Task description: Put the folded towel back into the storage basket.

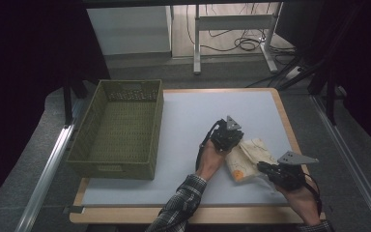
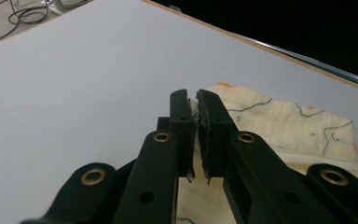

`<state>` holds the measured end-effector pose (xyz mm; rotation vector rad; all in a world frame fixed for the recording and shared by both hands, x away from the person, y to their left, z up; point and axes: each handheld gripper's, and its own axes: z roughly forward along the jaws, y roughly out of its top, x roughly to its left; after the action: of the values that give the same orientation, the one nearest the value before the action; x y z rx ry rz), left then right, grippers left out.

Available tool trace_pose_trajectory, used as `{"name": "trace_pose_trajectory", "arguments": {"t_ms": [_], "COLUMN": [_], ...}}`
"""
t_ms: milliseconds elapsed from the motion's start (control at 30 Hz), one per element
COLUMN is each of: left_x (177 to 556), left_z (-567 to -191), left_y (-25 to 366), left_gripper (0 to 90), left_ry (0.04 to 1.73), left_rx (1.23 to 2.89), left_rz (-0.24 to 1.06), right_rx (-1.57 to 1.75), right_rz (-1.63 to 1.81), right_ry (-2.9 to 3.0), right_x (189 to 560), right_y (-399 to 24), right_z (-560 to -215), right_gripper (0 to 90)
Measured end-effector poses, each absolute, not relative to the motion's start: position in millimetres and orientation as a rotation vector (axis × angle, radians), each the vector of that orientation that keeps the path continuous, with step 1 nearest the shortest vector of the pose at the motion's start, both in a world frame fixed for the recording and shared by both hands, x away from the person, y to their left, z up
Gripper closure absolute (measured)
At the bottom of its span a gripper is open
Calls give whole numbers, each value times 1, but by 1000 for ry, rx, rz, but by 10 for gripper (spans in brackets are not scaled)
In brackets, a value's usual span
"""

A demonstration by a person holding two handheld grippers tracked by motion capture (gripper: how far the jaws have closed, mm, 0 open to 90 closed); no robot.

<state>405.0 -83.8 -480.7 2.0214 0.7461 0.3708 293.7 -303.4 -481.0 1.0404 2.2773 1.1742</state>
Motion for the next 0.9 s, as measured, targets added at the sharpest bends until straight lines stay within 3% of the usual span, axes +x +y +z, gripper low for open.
{"name": "trace_pose_trajectory", "arguments": {"t_ms": [800,900], "left_x": [428,430], "left_z": [-494,-497], "left_y": [-144,-147], "left_gripper": [844,805], "left_ry": [723,733], "left_rx": [2098,2095], "left_rz": [349,350], "right_rx": [1164,1184], "right_rz": [1117,1106], "right_ry": [2230,2224], "right_x": [302,303], "right_y": [-336,-339], "right_z": [-494,-498], "right_gripper": [831,829]}}
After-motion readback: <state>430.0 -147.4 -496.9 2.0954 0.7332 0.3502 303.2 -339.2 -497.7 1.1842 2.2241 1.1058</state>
